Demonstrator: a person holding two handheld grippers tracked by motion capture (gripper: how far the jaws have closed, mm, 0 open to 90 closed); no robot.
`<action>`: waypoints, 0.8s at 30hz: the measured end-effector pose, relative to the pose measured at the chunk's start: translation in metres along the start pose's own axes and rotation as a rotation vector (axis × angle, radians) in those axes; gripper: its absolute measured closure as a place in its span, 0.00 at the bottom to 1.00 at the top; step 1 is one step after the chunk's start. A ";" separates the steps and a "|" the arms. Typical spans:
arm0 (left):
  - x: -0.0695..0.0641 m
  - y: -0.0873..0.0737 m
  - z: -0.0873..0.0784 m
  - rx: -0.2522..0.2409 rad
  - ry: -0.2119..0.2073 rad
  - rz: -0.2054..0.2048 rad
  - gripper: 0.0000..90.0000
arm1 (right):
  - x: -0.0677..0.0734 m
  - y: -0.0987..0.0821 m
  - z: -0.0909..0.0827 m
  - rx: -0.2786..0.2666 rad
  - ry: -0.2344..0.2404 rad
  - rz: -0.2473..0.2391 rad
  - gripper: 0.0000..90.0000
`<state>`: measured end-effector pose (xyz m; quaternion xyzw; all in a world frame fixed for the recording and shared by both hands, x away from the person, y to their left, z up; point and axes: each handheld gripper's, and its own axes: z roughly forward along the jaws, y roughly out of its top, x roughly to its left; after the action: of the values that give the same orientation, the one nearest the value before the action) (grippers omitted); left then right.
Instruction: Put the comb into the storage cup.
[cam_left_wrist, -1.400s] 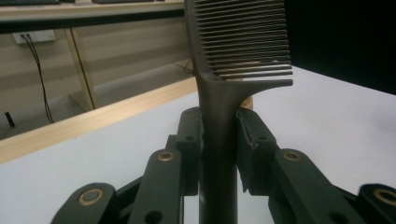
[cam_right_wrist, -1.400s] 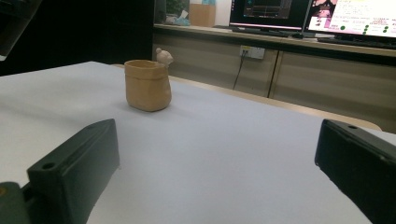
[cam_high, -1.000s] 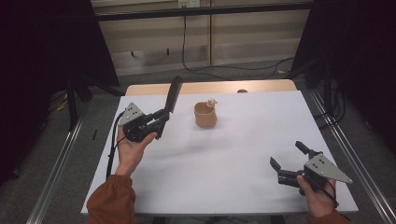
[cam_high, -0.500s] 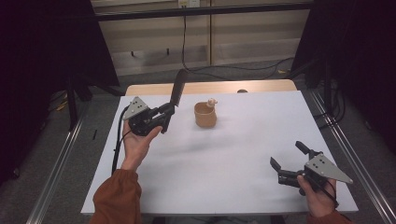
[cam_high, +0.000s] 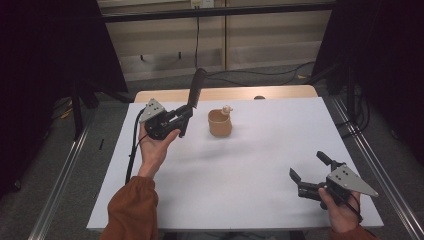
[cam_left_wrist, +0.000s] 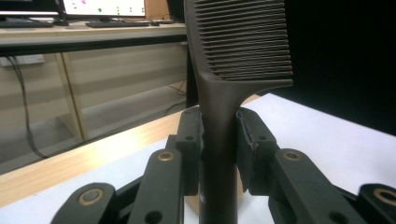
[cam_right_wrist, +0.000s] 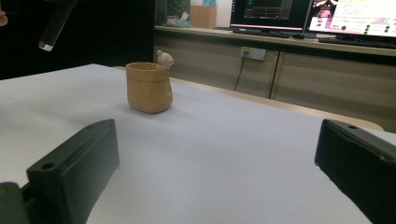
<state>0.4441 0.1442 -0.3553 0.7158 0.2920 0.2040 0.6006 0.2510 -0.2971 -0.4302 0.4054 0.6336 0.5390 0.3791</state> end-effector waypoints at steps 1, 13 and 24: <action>-0.001 0.000 0.002 0.002 -0.001 -0.005 0.81 | 0.000 0.000 0.000 0.000 -0.002 -0.002 0.00; -0.010 0.010 0.018 -0.023 -0.017 0.019 0.81 | 0.000 0.000 0.000 0.000 0.002 -0.002 0.00; -0.021 0.015 0.039 -0.028 -0.047 0.003 0.81 | 0.000 0.000 0.000 0.000 0.004 -0.002 0.00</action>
<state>0.4560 0.1000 -0.3469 0.7125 0.2738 0.1922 0.6168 0.2506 -0.2973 -0.4302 0.4037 0.6346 0.5396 0.3783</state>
